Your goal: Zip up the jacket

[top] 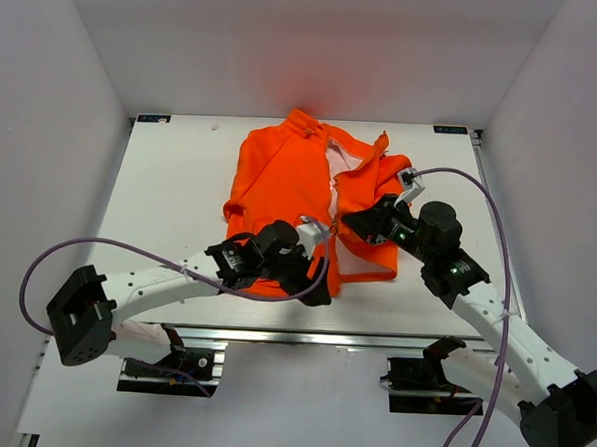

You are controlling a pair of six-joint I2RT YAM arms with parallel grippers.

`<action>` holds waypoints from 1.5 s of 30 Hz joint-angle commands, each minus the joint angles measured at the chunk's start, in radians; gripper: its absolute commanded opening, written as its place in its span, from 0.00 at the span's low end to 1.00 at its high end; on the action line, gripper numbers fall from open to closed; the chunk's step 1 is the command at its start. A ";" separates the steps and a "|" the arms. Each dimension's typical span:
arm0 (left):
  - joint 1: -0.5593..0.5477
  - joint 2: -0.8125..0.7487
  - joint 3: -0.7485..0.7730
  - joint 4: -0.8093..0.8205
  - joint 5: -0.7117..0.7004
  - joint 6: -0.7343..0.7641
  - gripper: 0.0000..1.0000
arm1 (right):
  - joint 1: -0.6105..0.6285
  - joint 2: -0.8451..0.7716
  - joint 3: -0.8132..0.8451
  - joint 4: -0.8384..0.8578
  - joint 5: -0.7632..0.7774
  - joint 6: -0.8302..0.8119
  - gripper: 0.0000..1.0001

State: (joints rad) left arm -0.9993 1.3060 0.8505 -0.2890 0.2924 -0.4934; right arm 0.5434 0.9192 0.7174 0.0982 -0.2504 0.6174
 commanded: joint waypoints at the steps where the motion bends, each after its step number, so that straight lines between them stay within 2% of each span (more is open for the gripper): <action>1: 0.045 -0.062 0.058 0.003 -0.134 0.042 0.93 | 0.001 -0.054 -0.012 0.034 -0.036 -0.019 0.00; 3: 0.105 -0.074 0.067 0.049 -0.142 0.061 0.94 | 0.001 -0.065 -0.009 0.008 -0.039 -0.027 0.00; 5: 0.181 -0.073 0.076 0.148 -0.089 0.070 0.94 | 0.001 -0.082 -0.013 0.003 -0.044 -0.031 0.00; 9: 0.257 -0.031 0.104 0.299 0.152 0.070 0.91 | 0.001 -0.094 -0.015 -0.021 -0.044 -0.045 0.00; 13: 0.260 0.033 0.156 0.376 0.285 0.090 0.84 | 0.001 -0.086 -0.032 -0.008 -0.052 -0.050 0.00; 16: 0.264 0.044 0.168 0.418 0.346 0.090 0.83 | 0.001 -0.080 -0.038 -0.005 -0.047 -0.053 0.00; 22: 0.264 0.076 0.197 0.401 0.352 0.107 0.71 | 0.001 -0.085 -0.033 0.003 -0.044 -0.054 0.00; 31: 0.264 0.114 0.194 0.337 0.307 0.124 0.66 | 0.001 -0.092 -0.022 0.011 -0.027 -0.042 0.00; 34: 0.264 0.122 0.188 0.337 0.314 0.122 0.56 | 0.001 -0.095 -0.015 0.009 -0.027 -0.044 0.00; 35: 0.264 0.122 0.185 0.337 0.315 0.122 0.50 | 0.001 -0.095 -0.015 0.008 -0.027 -0.047 0.00; 41: 0.264 0.099 0.157 0.390 0.373 0.113 0.37 | 0.001 -0.088 -0.015 0.005 -0.023 -0.047 0.00; 43: 0.264 0.096 0.156 0.392 0.378 0.113 0.25 | 0.001 -0.088 -0.016 0.003 -0.015 -0.045 0.00; 45: 0.265 0.093 0.157 0.372 0.379 0.115 0.21 | 0.001 -0.092 -0.013 0.001 0.003 -0.048 0.00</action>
State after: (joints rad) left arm -0.7357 1.4403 1.0111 0.0792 0.6399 -0.3855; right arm 0.5434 0.8455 0.6712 0.0513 -0.2626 0.5724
